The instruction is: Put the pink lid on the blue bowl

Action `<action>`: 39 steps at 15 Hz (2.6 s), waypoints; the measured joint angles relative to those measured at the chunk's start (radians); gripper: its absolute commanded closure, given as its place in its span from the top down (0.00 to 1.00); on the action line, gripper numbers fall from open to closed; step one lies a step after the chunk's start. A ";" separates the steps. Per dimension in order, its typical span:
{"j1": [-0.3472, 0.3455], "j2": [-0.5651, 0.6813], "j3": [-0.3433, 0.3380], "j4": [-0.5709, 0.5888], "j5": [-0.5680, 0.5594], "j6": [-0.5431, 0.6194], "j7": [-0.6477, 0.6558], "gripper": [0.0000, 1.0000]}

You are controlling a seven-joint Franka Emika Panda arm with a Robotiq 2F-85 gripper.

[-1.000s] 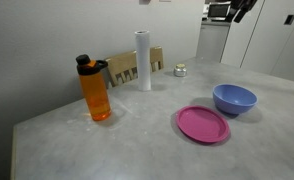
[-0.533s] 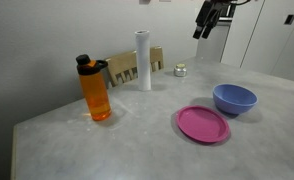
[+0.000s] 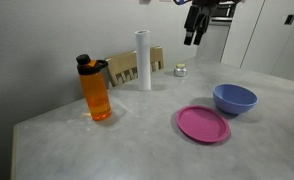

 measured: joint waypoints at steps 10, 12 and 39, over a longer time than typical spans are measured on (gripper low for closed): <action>0.059 0.001 0.009 0.003 -0.004 -0.005 0.487 1.00; 0.081 0.003 0.021 0.003 -0.001 -0.036 0.581 1.00; 0.184 0.330 -0.003 0.183 0.084 -0.043 1.108 1.00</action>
